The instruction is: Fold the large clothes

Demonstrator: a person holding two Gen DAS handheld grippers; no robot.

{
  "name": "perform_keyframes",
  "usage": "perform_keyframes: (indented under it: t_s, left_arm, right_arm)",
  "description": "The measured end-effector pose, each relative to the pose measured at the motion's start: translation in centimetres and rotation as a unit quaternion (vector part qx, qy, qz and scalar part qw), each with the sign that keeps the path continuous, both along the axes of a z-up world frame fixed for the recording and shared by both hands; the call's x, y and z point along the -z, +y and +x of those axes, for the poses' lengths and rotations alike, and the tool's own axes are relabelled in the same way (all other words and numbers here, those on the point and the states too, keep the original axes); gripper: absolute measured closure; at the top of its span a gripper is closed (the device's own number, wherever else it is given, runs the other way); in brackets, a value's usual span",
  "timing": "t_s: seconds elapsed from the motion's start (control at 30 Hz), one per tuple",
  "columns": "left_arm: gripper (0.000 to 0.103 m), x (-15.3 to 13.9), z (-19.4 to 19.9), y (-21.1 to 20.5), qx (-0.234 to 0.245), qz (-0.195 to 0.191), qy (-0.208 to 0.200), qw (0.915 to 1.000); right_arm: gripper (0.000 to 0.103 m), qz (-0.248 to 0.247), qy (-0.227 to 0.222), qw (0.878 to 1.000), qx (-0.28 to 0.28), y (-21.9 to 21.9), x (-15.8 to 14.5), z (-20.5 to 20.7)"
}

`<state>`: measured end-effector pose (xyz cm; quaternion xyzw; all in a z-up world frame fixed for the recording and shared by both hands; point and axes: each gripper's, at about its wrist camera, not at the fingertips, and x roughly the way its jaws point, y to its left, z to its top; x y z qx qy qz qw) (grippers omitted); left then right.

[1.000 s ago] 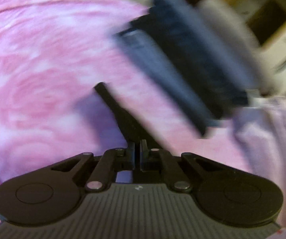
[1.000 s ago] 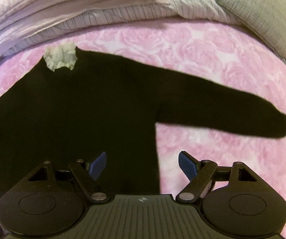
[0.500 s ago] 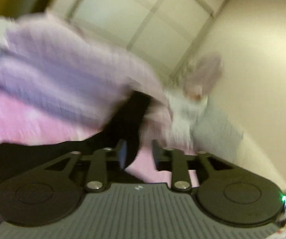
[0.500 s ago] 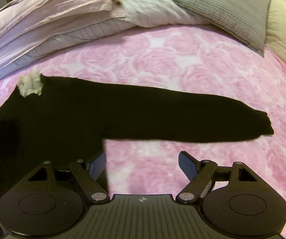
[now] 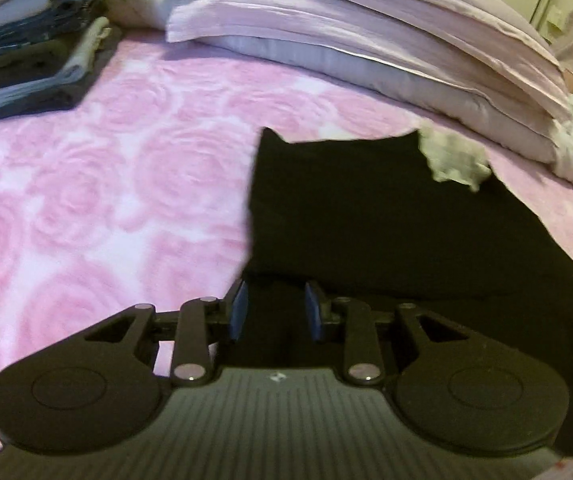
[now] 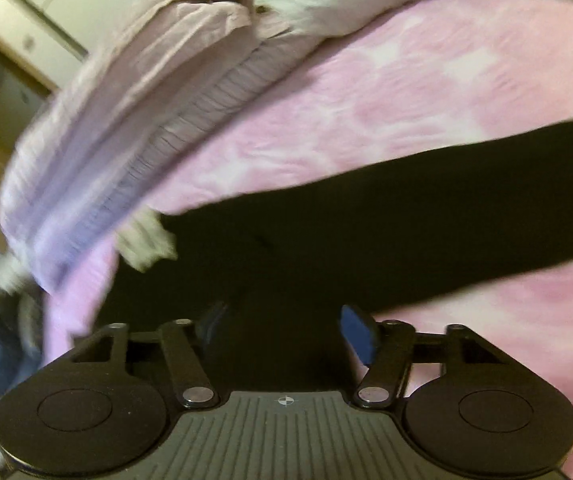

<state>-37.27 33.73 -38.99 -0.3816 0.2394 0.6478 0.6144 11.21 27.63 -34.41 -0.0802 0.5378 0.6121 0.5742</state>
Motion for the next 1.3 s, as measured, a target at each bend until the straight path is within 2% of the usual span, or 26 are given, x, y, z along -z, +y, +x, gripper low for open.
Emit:
perform_keyframes:
  t_s: [0.1,0.17,0.23,0.27,0.3,0.33,0.4,0.53,0.63,0.73,0.8,0.87,0.97,1.0,1.1,1.17,1.23,1.3]
  left_arm:
    - [0.075,0.5,-0.8,-0.2,0.007,-0.005,0.009,0.9999]
    - [0.075,1.2,-1.0,0.1,0.007,-0.011,0.007,0.9999]
    - [0.074,1.9,-1.1,0.7,0.007,-0.015,0.011,0.9998]
    - [0.074,2.2,-1.2,0.8,0.006,-0.017,0.010,0.9998]
    - [0.074,2.5,-1.4,0.9,0.003,-0.018,0.006,0.9998]
    - [0.074,2.7,-1.5,1.0,0.000,-0.020,0.002,0.9998]
    - [0.074,3.0,-1.8,1.1,-0.004,-0.021,-0.003,0.9998]
    - [0.070,3.3,-1.7,1.3,0.002,-0.023,0.009,0.9997]
    - [0.068,3.4,-1.5,1.5,0.005,-0.025,0.013,0.9996]
    - [0.068,3.1,-1.3,1.6,0.006,-0.031,0.023,0.9992]
    - [0.068,2.5,-1.1,1.5,0.006,-0.034,0.032,0.9989]
    - [0.074,1.3,-0.6,1.1,0.012,-0.025,0.039,0.9988]
    - [0.074,-0.9,0.6,0.5,0.028,0.005,0.032,0.9991]
    - [0.074,-1.4,1.0,0.6,0.034,0.013,0.026,0.9990]
    - [0.074,-1.1,2.3,1.6,0.044,0.016,0.013,0.9988]
    - [0.074,0.4,2.9,2.7,0.042,-0.006,0.008,0.9991]
    - [0.075,2.6,2.9,3.8,0.024,-0.044,0.000,0.9988]
    - [0.075,3.0,3.1,3.8,0.005,-0.036,-0.004,0.9993]
  right_arm:
    - [0.048,0.004,0.044,0.999,0.023,3.5,2.6,-1.0]
    - [0.050,-0.011,0.059,0.997,0.043,5.5,4.3,-1.5]
    - [0.056,-0.021,0.075,0.995,0.062,6.9,5.8,-1.9]
    - [0.064,-0.019,0.075,0.994,0.076,7.2,6.2,-2.0]
    - [0.089,-0.013,0.074,0.993,0.087,7.2,6.5,-1.9]
    - [0.102,-0.010,0.071,0.993,0.094,7.3,6.5,-1.8]
    - [0.101,-0.006,0.061,0.994,0.094,6.9,6.0,-1.9]
    - [0.102,0.032,-0.023,0.997,0.062,4.1,2.8,-3.3]
    - [0.102,0.021,-0.076,0.995,0.068,2.6,3.1,-3.8]
    - [0.101,-0.005,-0.081,0.994,0.079,2.4,4.7,-3.4]
    - [0.094,-0.014,-0.075,0.995,0.065,2.6,4.9,-3.0]
    - [0.086,-0.019,-0.054,0.996,0.063,1.7,4.1,-1.6]
    - [0.075,-0.006,-0.050,0.992,0.114,-1.3,2.6,2.5]
    - [0.074,-0.007,-0.042,0.990,0.134,-2.3,2.4,4.2]
    - [0.074,-0.011,-0.022,0.976,0.217,-6.3,2.6,10.8]
    - [0.074,-0.017,-0.023,0.961,0.274,-8.7,2.9,15.3]
    - [0.074,-0.014,-0.016,0.943,0.331,-10.9,3.3,19.5]
    - [0.074,-0.016,0.006,0.927,0.375,-12.5,4.0,23.0]
